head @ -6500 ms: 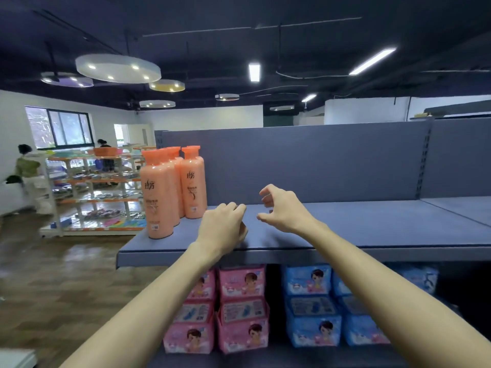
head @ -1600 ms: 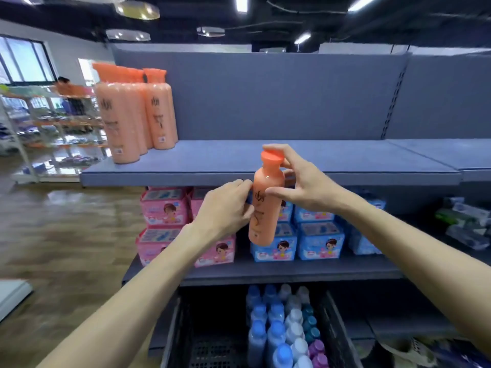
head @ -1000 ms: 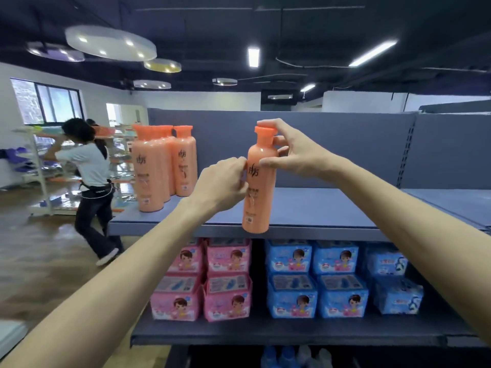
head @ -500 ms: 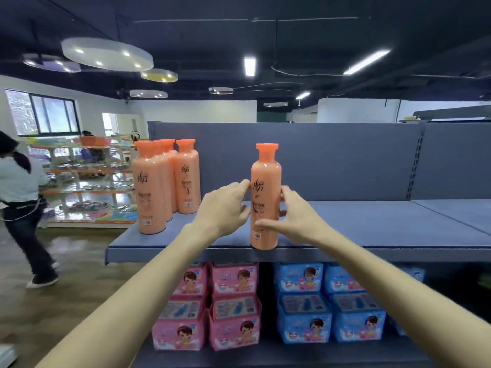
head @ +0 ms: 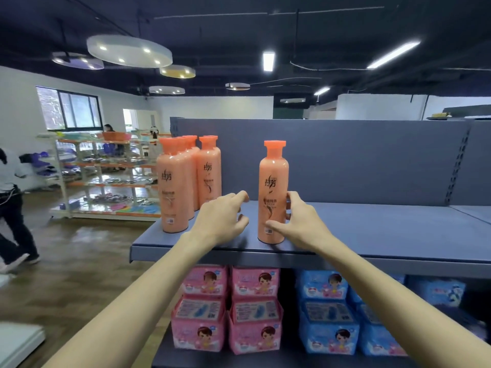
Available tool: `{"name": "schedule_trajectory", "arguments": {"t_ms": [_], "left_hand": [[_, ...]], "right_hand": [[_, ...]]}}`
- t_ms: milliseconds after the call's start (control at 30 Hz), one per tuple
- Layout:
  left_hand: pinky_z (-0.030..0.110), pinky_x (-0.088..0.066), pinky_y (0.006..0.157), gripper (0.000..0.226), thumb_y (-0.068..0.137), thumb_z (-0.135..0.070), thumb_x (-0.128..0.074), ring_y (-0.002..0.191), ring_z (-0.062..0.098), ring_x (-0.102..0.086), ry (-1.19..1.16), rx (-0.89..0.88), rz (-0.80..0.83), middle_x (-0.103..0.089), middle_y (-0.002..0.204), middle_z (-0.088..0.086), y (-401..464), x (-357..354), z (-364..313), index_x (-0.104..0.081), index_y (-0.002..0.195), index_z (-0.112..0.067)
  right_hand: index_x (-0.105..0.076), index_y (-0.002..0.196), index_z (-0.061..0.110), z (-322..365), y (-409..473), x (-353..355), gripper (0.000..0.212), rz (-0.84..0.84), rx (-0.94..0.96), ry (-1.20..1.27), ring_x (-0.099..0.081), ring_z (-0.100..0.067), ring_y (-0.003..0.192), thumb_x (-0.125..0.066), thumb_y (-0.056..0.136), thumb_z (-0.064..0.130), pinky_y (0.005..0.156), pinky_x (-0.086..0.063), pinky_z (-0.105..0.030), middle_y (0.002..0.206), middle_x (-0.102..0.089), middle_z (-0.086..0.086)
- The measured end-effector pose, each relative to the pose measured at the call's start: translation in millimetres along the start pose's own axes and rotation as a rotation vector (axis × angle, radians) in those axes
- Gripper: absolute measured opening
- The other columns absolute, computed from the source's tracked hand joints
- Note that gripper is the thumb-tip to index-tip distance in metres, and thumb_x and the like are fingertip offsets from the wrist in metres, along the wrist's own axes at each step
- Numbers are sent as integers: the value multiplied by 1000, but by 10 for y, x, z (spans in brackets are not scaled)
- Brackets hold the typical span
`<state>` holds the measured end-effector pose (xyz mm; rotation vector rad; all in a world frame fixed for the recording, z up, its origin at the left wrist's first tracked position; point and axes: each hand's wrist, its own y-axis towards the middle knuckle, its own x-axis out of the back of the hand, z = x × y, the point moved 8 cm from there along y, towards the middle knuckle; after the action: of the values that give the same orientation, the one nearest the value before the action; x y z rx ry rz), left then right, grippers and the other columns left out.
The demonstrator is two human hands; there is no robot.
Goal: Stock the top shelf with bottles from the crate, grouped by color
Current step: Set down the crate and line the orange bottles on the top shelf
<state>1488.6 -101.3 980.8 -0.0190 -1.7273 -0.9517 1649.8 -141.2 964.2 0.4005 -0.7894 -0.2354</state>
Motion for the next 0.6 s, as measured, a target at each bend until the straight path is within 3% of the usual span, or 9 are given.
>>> {"name": "schedule_trajectory", "arguments": {"t_ms": [300,600], "left_hand": [[33,-46,67,31,86,-30,-52,90,21,-59,33,87,-8,-63,102,-9,-202,116,594,-50,117,-25],[40,-52,68,23,83,-31,-51,80,20,-60,10,120,-20,-60,85,-7,-376,189,997,-48,105,-28]], "right_hand": [[-37,130,16,240,401,-612,60,66,64,15,-59,-20,108,-74,83,25,87,-50,-32,122,-61,0],[-38,126,22,419,816,-1120,58,109,82,47,-62,-17,103,-71,80,29,85,-54,-35,116,-63,3]]}}
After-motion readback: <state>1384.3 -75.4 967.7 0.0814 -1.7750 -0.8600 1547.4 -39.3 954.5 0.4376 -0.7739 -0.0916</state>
